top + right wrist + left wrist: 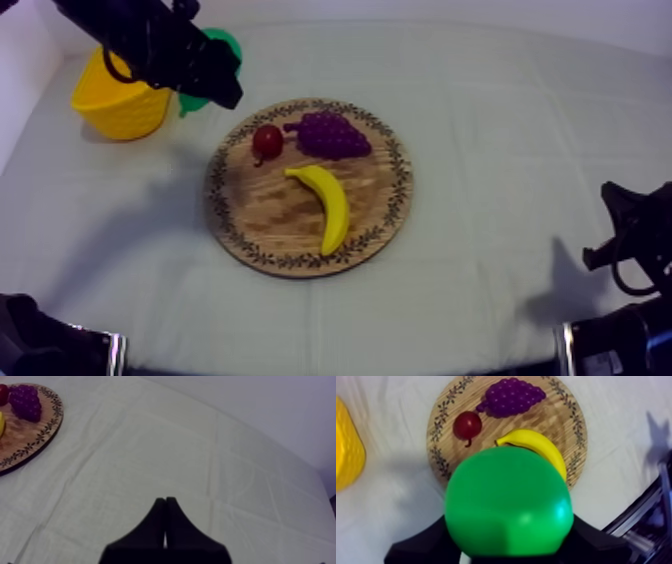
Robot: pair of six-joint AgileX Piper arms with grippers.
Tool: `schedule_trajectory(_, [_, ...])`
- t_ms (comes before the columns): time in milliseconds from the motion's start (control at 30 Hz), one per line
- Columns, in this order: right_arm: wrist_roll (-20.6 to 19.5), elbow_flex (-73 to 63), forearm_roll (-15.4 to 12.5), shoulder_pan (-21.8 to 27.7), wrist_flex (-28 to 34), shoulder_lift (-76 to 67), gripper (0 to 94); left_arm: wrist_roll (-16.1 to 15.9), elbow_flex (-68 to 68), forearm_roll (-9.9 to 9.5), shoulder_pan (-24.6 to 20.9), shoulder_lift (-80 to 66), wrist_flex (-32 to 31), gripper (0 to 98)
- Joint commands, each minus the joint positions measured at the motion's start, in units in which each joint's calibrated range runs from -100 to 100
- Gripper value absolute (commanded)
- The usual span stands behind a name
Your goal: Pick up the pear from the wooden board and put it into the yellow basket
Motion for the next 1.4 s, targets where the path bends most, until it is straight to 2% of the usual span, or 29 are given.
schedule_trajectory(0, [0.0, 0.0, 0.0, 0.0, 0.0, 0.0, 0.4, 6.3, 0.1, 0.11, 0.1, 0.1, -0.1, 40.1])
schedule_trajectory(167, [0.0, 0.0, 0.0, 0.0, 0.0, 0.0, 0.4, 11.0, 0.0, 0.25, 0.2, 0.3, -0.1, 38.3])
schedule_trajectory(367, [0.0, 0.0, 0.0, 0.0, 0.0, 0.0, 0.4, 11.9, -0.6, 0.14, 0.0, 0.5, -0.5, 39.7])
schedule_trajectory(767, [0.0, 0.0, 0.0, 0.0, 0.0, 0.0, 0.4, 7.1, -4.8, 0.37, -6.4, 2.7, 0.1, 41.3])
schedule_trajectory(900, [0.0, 0.0, 0.0, 0.0, 0.0, 0.0, 0.4, 5.2, -6.8, 0.23, -10.1, 4.1, 0.8, 41.4])
schedule_trajectory(1167, [0.0, 0.0, 0.0, 0.0, 0.0, 0.0, 0.4, -1.1, -15.8, 0.09, -18.6, 9.4, 1.9, 41.7])
schedule_trajectory(1367, [0.0, 0.0, 0.0, 0.0, 0.0, 0.0, 0.4, -4.5, -22.0, -0.92, -23.9, 13.3, 2.3, 42.6])
